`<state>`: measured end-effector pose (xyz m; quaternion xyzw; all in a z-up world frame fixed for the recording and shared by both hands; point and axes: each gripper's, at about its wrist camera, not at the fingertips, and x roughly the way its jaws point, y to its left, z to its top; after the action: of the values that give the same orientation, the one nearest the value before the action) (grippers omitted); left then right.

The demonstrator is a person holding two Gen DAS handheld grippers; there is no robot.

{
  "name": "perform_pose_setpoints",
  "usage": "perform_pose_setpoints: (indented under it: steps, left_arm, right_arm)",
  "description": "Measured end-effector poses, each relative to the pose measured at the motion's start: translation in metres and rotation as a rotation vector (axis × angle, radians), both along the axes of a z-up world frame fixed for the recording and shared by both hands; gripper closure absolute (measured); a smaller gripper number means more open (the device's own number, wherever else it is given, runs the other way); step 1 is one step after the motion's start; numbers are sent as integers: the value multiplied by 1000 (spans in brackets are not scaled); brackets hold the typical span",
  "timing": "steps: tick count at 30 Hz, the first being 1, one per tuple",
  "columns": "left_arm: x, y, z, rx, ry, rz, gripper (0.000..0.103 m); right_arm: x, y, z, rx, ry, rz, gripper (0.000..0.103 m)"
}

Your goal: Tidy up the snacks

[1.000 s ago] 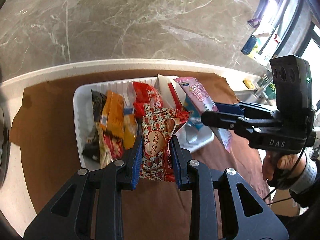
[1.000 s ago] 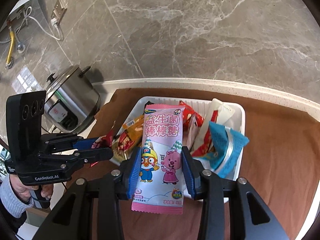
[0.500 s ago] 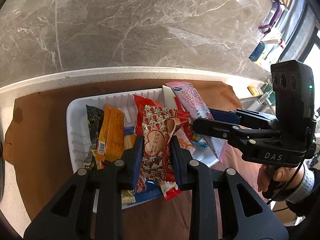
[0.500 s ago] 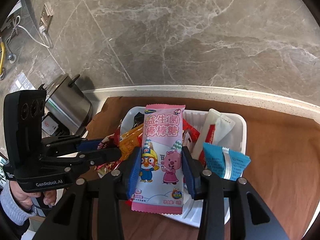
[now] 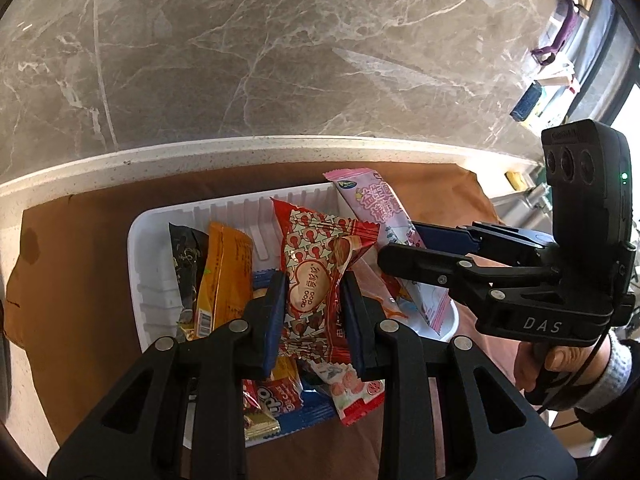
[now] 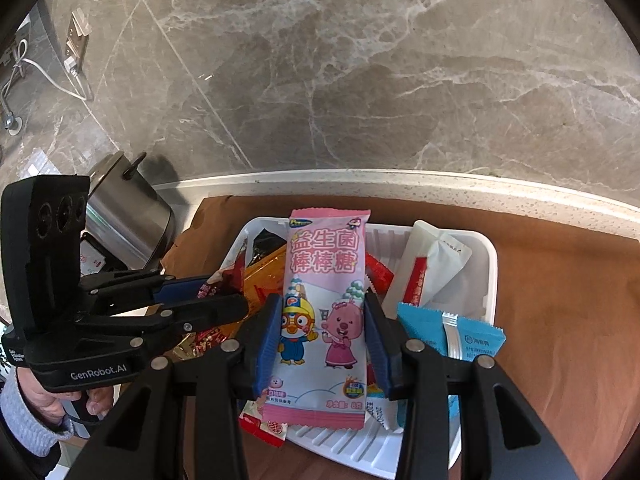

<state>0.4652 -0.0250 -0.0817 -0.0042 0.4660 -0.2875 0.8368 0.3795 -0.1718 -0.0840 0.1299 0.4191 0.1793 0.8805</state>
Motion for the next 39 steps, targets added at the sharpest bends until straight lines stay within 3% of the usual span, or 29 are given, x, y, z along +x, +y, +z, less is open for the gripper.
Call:
perform_pose_setpoints:
  steps: [6, 8, 9, 10, 24, 29, 31, 34, 39]
  left_arm:
    - [7, -7, -7, 44, -2, 18, 77]
    - [9, -8, -9, 48, -1, 27, 68]
    - [9, -7, -9, 49, -2, 32, 55]
    - [10, -7, -9, 43, -9, 40, 48]
    - [-5, 8, 14, 26, -72, 90, 46]
    - [-21, 14, 24, 16, -87, 112, 37]
    - [-30, 15, 28, 14, -91, 119, 28]
    - [-44, 14, 35, 19, -110, 121, 26]
    - [-71, 3, 51, 71, -164, 116, 24]
  right_arm:
    - [9, 1, -7, -8, 18, -2, 55]
    - [11, 1, -9, -12, 20, -5, 55]
    - [11, 1, -8, -13, 18, -6, 54]
    - [10, 1, -8, -13, 15, -8, 53]
    - [-16, -1, 16, -23, -66, -14, 42]
    - [-38, -3, 24, -25, -90, -23, 33]
    - [-46, -3, 26, -31, -96, -28, 26]
    - [-63, -5, 32, -42, -114, -39, 20]
    - [-89, -11, 41, -74, -143, -69, 17]
